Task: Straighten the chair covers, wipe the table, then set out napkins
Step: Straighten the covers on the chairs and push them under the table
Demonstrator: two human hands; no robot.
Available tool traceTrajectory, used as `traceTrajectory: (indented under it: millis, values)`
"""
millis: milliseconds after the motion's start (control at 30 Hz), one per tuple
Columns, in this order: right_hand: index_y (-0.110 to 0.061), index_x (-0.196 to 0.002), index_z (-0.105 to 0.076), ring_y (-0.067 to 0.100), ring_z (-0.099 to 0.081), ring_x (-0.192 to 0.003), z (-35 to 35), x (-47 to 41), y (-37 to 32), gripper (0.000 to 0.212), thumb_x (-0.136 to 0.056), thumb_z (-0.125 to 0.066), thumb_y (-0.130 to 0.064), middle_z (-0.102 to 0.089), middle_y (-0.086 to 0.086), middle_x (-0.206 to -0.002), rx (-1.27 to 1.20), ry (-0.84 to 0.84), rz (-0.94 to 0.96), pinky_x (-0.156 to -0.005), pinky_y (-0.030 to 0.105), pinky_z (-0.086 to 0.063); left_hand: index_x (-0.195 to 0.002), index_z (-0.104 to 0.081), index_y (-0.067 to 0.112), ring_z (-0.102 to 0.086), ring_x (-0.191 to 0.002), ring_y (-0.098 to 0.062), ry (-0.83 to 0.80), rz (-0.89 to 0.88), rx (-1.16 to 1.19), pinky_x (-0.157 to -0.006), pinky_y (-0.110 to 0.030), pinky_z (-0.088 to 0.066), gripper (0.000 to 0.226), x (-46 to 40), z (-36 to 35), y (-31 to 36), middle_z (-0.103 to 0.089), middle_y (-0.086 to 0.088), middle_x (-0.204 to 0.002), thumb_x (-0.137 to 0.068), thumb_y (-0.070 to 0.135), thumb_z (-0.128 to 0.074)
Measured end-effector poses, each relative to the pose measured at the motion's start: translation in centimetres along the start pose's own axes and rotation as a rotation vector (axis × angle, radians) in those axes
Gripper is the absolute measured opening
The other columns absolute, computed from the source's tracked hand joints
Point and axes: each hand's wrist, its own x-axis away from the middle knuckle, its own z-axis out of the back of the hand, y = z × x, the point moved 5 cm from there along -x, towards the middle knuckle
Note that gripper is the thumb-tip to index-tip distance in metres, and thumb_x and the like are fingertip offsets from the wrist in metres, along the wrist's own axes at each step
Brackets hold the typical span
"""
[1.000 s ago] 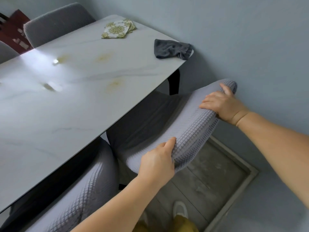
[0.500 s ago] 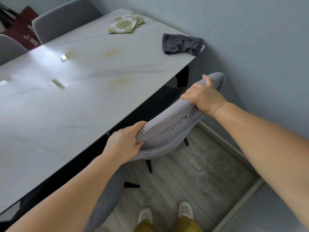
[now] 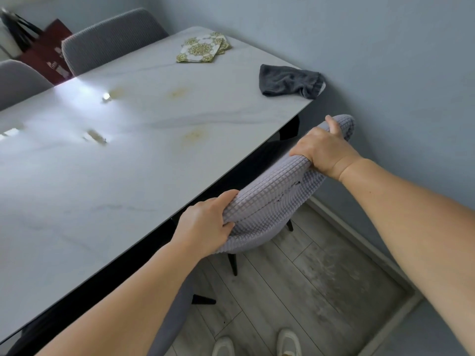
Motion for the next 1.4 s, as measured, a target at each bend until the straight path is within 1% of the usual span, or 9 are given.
traceTrajectory:
  millis: [133, 333, 700, 767, 833, 967, 1100, 1233, 1400]
  values:
    - [-0.022, -0.102, -0.067, 0.025, -0.047, -0.111, -0.4, -0.9, -0.9, 0.028, -0.088, -0.055, -0.002, -0.065, -0.001, -0.095, -0.013, 0.048, -0.024, -0.111, 0.06, 0.003, -0.14, -0.036, 0.032, -0.06, -0.105, -0.021, 0.003, 0.012, 0.022, -0.089, -0.03, -0.047, 0.058, -0.3, 0.8, -1.3, -0.065, 0.001, -0.118, -0.088, 0.024, -0.059]
    - [-0.017, -0.108, -0.065, 0.028, -0.047, -0.109, -1.0, 0.3, -0.6, 0.034, -0.087, -0.053, 0.006, -0.064, 0.004, -0.097, -0.029, 0.128, -0.042, -0.112, 0.055, 0.002, -0.139, -0.036, 0.034, -0.061, -0.099, -0.017, 0.017, 0.035, 0.017, -0.083, -0.028, -0.047, 0.059, 0.5, 0.1, -1.0, -0.065, 0.004, -0.113, -0.086, 0.027, -0.06]
    - [-0.026, -0.122, -0.053, 0.025, -0.037, -0.12, 0.2, 0.2, -1.6, 0.043, -0.088, -0.049, 0.0, -0.055, 0.001, -0.113, -0.006, -0.05, -0.102, -0.113, 0.052, 0.0, -0.137, -0.034, 0.037, -0.06, -0.099, -0.015, -0.161, 0.163, -0.007, -0.078, -0.03, -0.049, 0.06, 0.0, 0.2, -0.9, -0.062, 0.006, -0.114, -0.084, 0.033, -0.062]
    - [-0.028, -0.123, -0.052, 0.026, -0.036, -0.122, 0.6, 0.1, -1.8, 0.044, -0.088, -0.05, -0.002, -0.053, 0.001, -0.117, 0.004, -0.078, -0.105, -0.113, 0.051, -0.002, -0.136, -0.034, 0.036, -0.058, -0.104, -0.017, -0.219, 0.215, -0.028, -0.091, -0.038, -0.046, 0.06, -0.1, -0.1, -1.1, -0.061, 0.005, -0.116, -0.083, 0.036, -0.063]
    - [-0.029, -0.123, -0.053, 0.026, -0.037, -0.122, 0.7, -0.1, -1.9, 0.043, -0.088, -0.049, -0.004, -0.053, 0.001, -0.119, 0.016, -0.112, -0.108, -0.113, 0.052, -0.005, -0.136, -0.033, 0.035, -0.051, -0.116, -0.019, -0.271, 0.275, -0.095, -0.105, -0.052, -0.033, 0.061, -0.3, -0.4, -1.6, -0.057, 0.005, -0.122, -0.082, 0.041, -0.062]
    - [-0.031, -0.123, -0.053, 0.027, -0.037, -0.123, 0.7, -0.3, -1.9, 0.042, -0.088, -0.049, -0.007, -0.052, 0.002, -0.122, 0.042, -0.171, -0.114, -0.112, 0.053, -0.008, -0.136, -0.032, 0.034, -0.043, -0.125, -0.025, -0.373, 0.365, -0.206, -0.107, -0.062, -0.021, 0.06, -0.3, -0.4, -1.4, -0.052, 0.001, -0.127, -0.083, 0.043, -0.06]
    - [-0.032, -0.121, -0.054, 0.026, -0.038, -0.12, 0.9, -0.4, -2.0, 0.04, -0.087, -0.051, -0.01, -0.052, 0.002, -0.117, 0.055, -0.213, -0.112, -0.11, 0.053, -0.012, -0.131, -0.035, 0.031, -0.054, -0.108, -0.024, -0.412, 0.418, -0.211, -0.098, -0.055, -0.035, 0.054, -0.3, -0.3, -1.2, -0.058, 0.002, -0.116, -0.083, 0.039, -0.059]
    - [-0.031, -0.116, -0.055, 0.027, -0.038, -0.118, 1.3, -0.4, -2.1, 0.037, -0.085, -0.052, -0.01, -0.052, 0.002, -0.113, 0.061, -0.245, -0.098, -0.108, 0.054, -0.014, -0.127, -0.039, 0.027, -0.056, -0.1, -0.022, -0.413, 0.439, -0.104, -0.087, -0.047, -0.049, 0.053, -0.3, -0.5, -1.3, -0.059, 0.0, -0.11, -0.08, 0.034, -0.062]
    - [-0.031, -0.114, -0.056, 0.027, -0.037, -0.117, 1.2, -0.6, -2.0, 0.037, -0.085, -0.051, -0.008, -0.051, 0.002, -0.112, 0.058, -0.26, -0.091, -0.108, 0.056, -0.011, -0.133, -0.038, 0.027, -0.054, -0.107, -0.024, -0.45, 0.444, -0.019, -0.096, -0.05, -0.043, 0.066, -0.8, -0.5, -1.2, -0.059, 0.001, -0.114, -0.075, 0.038, -0.068]
